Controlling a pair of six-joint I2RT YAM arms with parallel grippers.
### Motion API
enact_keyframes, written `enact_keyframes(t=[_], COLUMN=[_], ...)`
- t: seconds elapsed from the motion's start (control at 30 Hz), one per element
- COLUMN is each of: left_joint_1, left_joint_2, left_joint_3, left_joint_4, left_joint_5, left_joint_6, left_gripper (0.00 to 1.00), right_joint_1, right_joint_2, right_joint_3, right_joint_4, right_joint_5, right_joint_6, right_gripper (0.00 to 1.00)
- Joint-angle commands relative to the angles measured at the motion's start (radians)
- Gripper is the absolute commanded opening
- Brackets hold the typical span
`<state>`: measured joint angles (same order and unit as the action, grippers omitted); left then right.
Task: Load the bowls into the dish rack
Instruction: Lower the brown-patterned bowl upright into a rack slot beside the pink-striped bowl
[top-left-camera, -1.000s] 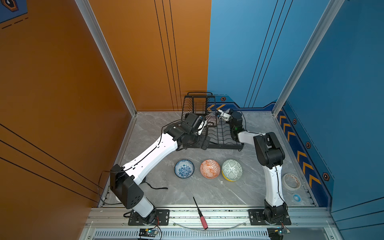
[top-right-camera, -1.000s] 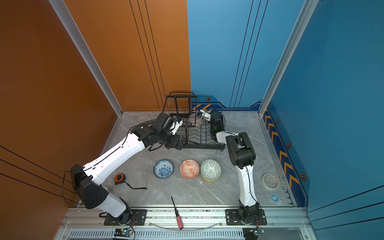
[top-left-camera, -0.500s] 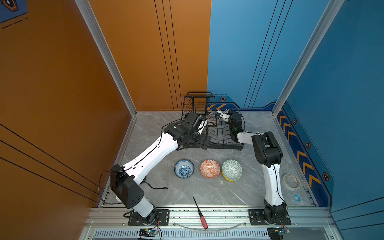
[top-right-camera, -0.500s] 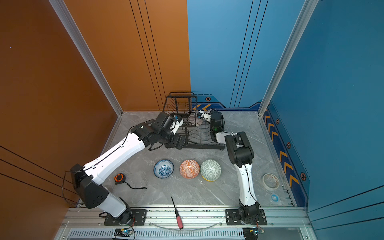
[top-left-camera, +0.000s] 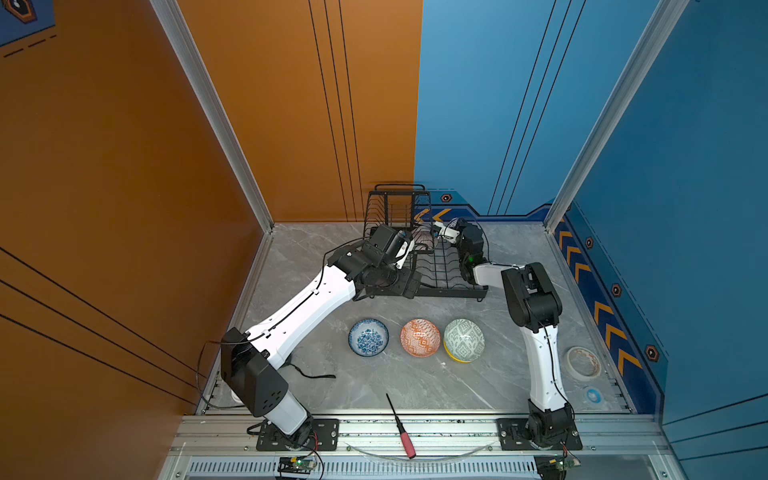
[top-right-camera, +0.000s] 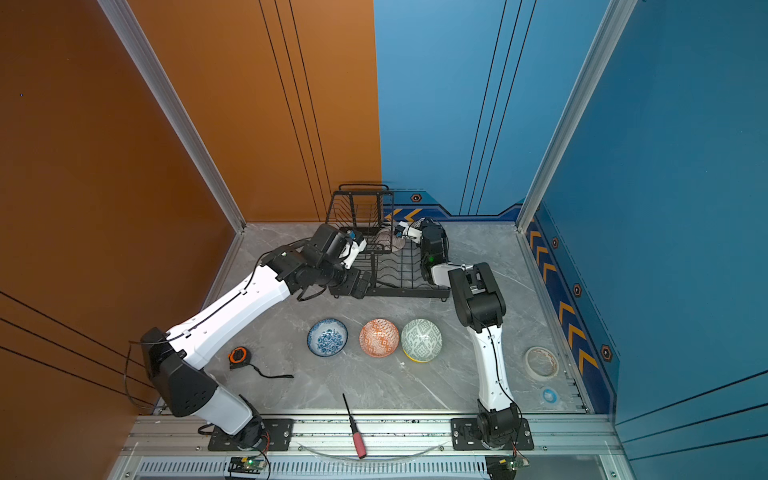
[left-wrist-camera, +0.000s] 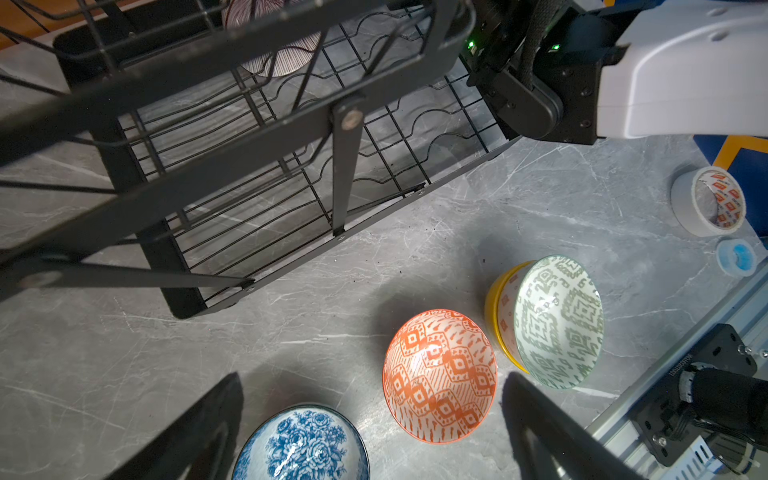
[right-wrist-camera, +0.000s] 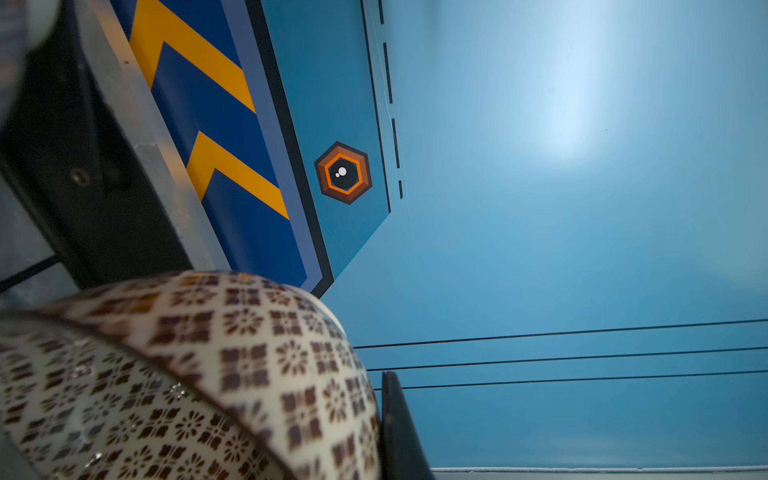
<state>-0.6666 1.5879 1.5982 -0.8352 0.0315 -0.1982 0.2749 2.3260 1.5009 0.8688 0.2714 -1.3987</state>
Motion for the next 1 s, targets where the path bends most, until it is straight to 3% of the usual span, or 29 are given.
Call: enact_keyframes(t=[0.0,0.97], left_joint_1=[0.012,0.014], left_joint_2=[-0.026,-0.048], left_joint_3=[-0.003,-0.021], left_joint_4=[-0.018,-0.019], left_joint_5=[0.010,0.006], left_joint_6=[0.013,0.006], left_gripper=[0.98,0.98], right_joint_1=[0.004,0.015], right_joint_2=[0.011,-0.014], right_joint_3=[0.024,-0.099], right_joint_4=[0.047,0.102], right_joint_5=[-0.030,-0.021], right_joint_6=[0.008,0.046], right_gripper=[0.00,0.00])
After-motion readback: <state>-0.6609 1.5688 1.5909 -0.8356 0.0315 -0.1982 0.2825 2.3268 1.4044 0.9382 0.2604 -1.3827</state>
